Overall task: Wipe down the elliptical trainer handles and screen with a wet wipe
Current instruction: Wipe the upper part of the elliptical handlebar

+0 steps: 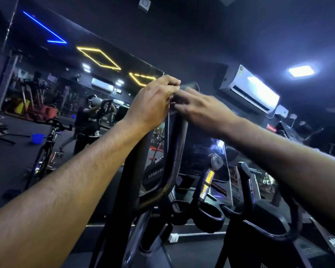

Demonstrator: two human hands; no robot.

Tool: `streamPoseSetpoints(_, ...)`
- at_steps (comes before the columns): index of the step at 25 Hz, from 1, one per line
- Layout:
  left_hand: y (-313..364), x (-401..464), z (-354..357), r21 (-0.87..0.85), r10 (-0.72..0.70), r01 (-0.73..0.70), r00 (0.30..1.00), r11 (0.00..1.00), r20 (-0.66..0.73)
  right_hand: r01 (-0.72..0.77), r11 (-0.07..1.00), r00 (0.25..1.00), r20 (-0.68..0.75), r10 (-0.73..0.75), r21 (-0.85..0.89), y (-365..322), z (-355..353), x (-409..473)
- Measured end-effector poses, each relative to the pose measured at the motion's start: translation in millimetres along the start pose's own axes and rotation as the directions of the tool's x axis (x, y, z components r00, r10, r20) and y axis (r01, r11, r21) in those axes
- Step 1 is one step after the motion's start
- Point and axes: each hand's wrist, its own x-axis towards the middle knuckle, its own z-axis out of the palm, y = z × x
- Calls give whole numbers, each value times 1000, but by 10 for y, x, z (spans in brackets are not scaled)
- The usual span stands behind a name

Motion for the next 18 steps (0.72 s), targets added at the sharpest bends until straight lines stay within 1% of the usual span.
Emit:
streamPoseSetpoints(1,1,-6,0,7,6,-6,1000,1000,-3,73,996,997,-29,-74,-56,117,6,34)
streamPoseSetpoints(2,-4,-9,0,4,-1,1,1000,1000,-9,161,979,986,-23,-165,-127,193,58,52)
streamPoseSetpoints(3,-5,-9,1,0,-13,13,1000,1000,-19,221,955,975,17,-222,-195,198,97,54)
streamPoseSetpoints(4,-13,-7,6,-2,-19,19,999,1000,-27,239,942,971,52,-233,-237,174,133,40)
streamPoseSetpoints(5,-16,-9,10,-4,-19,19,999,1000,-33,224,947,973,97,-207,-231,114,124,24)
streamPoseSetpoints(7,-19,-10,26,-8,-12,12,999,1000,-32,157,973,983,126,-137,-169,-16,105,-25)
streamPoseSetpoints(9,-25,0,29,-2,-12,12,999,1000,-33,57,985,994,97,-41,-164,-142,130,-85)
streamPoseSetpoints(11,-28,-7,31,-1,-13,13,999,1000,-31,19,991,997,83,-9,-129,-251,155,-163)
streamPoseSetpoints(13,-33,-9,37,5,-2,2,999,1000,-35,72,991,995,72,-65,-108,-450,177,-271)
streamPoseSetpoints(15,-33,-11,33,20,1,0,999,1000,-36,142,987,986,98,-135,-72,-674,178,-364)
streamPoseSetpoints(18,7,-22,27,33,-5,6,999,999,-34,215,975,965,166,-203,-54,-595,100,-290)
